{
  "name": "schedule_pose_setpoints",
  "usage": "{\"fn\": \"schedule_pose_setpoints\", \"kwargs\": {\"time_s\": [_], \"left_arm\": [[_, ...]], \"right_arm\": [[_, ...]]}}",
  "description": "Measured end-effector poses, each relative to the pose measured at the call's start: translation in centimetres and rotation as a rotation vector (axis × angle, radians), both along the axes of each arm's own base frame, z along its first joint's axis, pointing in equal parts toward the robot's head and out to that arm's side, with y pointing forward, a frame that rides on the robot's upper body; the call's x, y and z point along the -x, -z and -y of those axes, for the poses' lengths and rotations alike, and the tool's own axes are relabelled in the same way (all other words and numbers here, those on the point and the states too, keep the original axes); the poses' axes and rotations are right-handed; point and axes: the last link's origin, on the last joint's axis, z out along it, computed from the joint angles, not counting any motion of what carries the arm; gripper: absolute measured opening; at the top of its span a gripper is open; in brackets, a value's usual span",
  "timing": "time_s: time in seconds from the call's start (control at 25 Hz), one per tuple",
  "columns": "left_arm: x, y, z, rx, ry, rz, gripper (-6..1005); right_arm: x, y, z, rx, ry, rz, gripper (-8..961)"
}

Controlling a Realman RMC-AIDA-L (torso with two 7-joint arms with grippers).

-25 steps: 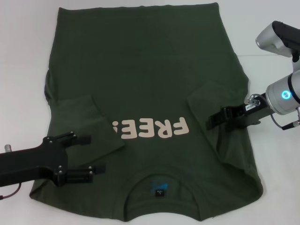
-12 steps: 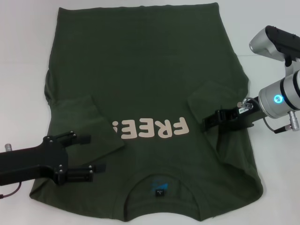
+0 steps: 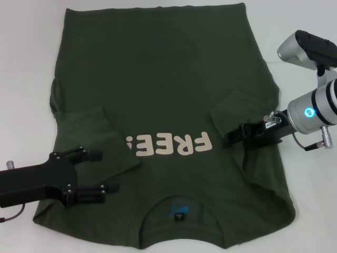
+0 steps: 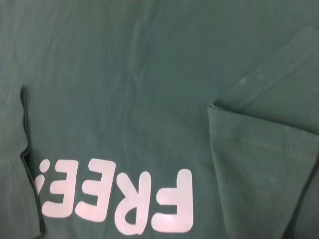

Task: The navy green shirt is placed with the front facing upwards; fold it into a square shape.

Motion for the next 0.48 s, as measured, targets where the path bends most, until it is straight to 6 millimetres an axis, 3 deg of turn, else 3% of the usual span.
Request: {"fn": "schedule_pose_setpoints", "kwargs": {"time_s": [0.48], "left_arm": [[0.1,0.1,-0.1,-0.004,-0.005,-0.003,948]], "right_arm": [[1.4,0.5,-0.2,-0.017,-0.032,-0.096,684]]}}
